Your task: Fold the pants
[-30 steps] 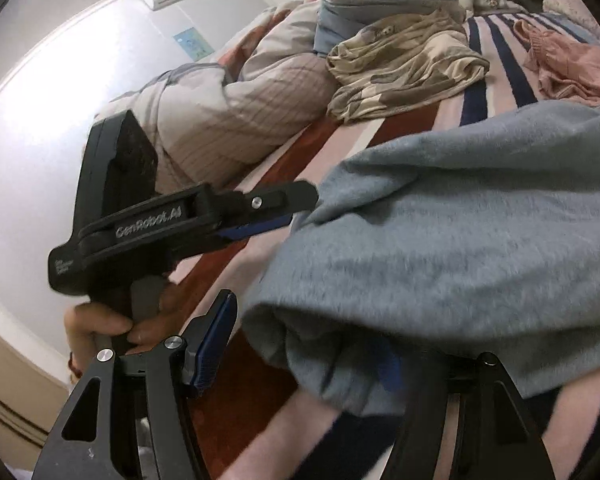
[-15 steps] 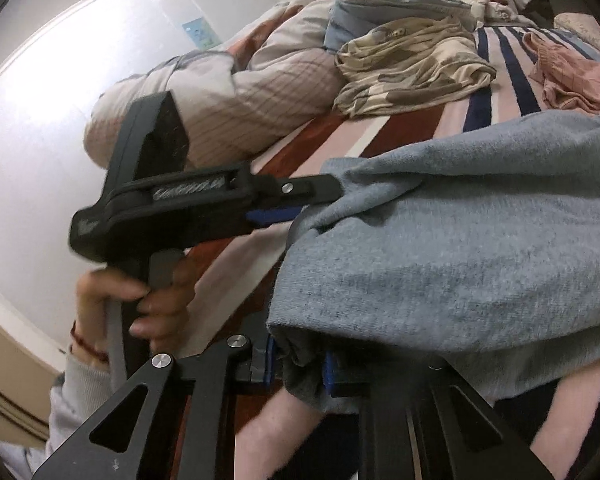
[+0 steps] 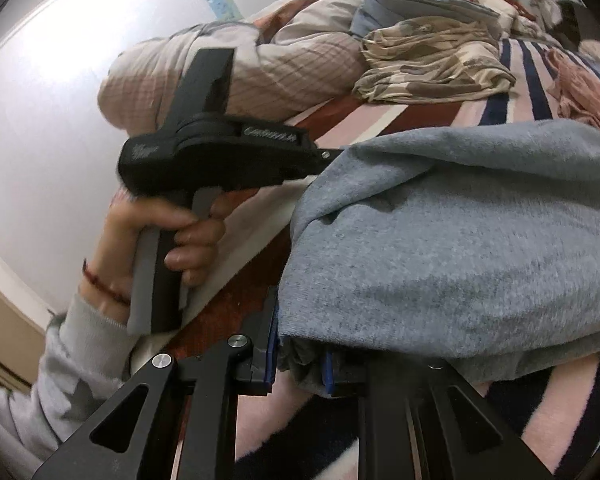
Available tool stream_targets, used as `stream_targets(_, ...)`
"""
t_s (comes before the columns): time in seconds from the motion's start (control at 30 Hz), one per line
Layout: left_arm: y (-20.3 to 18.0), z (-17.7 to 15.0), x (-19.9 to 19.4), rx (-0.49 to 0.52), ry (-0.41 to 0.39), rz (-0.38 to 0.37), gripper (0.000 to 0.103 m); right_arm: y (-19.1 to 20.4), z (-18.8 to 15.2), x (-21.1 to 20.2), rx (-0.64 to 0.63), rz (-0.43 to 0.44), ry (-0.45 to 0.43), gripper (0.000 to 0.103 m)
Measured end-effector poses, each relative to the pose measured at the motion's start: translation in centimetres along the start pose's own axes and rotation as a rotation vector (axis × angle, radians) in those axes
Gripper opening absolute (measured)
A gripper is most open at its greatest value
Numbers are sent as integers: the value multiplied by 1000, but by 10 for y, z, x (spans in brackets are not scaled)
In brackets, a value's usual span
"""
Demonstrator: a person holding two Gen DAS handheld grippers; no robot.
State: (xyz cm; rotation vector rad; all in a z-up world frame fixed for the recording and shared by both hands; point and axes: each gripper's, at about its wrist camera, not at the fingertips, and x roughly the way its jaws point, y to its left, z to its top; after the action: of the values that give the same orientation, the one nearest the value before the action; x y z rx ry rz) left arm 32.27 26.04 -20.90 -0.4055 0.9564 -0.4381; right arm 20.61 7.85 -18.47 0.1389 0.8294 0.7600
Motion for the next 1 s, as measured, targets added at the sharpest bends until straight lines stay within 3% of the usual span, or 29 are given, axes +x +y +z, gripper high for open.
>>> stream_targets(0.13,-2,2,-4,20,26,-4,3,0,-2,-1,-8,-1,14,12)
stream_targets(0.27,3,4,-36,29,-24,-60,8,-2,-2,-1,19,4,11,13)
stream_targets(0.33,1,1,-50,77,-30,-96,23,-1,-3,-1,14,-3,7,14)
stream_targets(0.43,-8,-12,-53,163,-6,-129,30,-2,-2,0,19,0,11,14)
stream_targets(0.6,-28,-34,-29,249,91,-109,32,-7,-1,1,41,24,17,15)
stream_targets(0.77,-38,-45,-43,318,77,-65,55,-10,-2,2,56,41,15,15)
stream_targets(1.0,-39,-62,-57,374,96,-33,58,-12,-2,3,67,58,17,15)
